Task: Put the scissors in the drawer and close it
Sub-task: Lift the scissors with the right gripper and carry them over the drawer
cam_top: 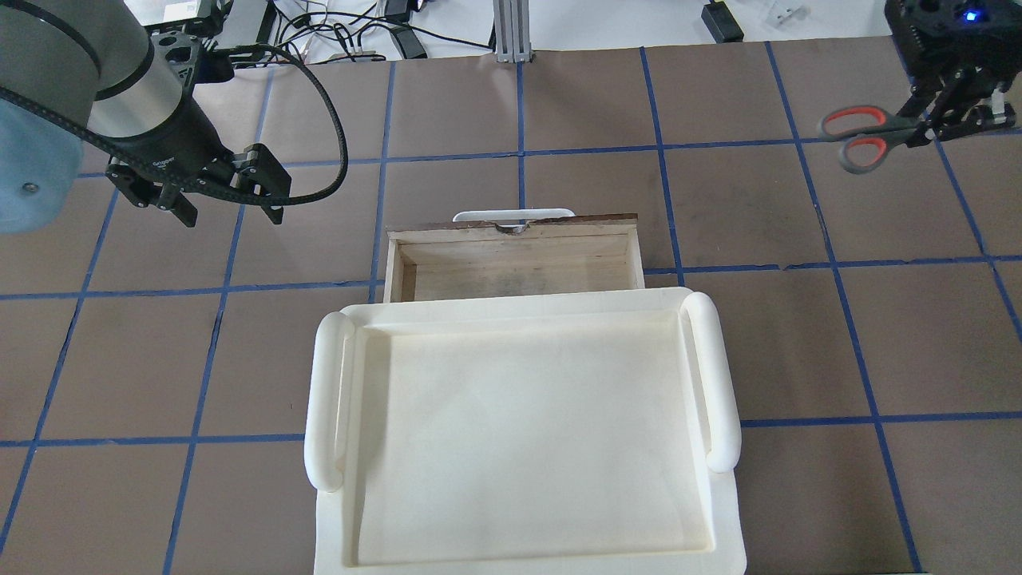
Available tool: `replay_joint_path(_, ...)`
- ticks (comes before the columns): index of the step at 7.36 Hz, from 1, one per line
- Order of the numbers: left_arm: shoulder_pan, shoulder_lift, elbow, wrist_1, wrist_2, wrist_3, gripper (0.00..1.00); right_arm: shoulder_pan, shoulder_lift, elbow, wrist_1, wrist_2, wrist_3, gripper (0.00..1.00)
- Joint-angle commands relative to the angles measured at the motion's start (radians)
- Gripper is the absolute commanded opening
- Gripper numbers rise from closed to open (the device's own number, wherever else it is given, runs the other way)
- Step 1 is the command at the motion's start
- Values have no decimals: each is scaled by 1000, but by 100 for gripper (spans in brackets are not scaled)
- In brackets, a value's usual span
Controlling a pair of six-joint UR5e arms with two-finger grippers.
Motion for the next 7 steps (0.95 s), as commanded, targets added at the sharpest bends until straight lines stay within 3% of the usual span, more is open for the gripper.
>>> replay_joint_path(1,0,-2,0,1,-2,8,100,207,-2,-35,54,-2,213,0)
replay_joint_path(3,0,1,-2,-1,0,9,100,382,3,-36,54,21,470,0)
replay_joint_path(7,2,7,-10,-11,14,9,100,634,105,-36,-2,45,689,0)
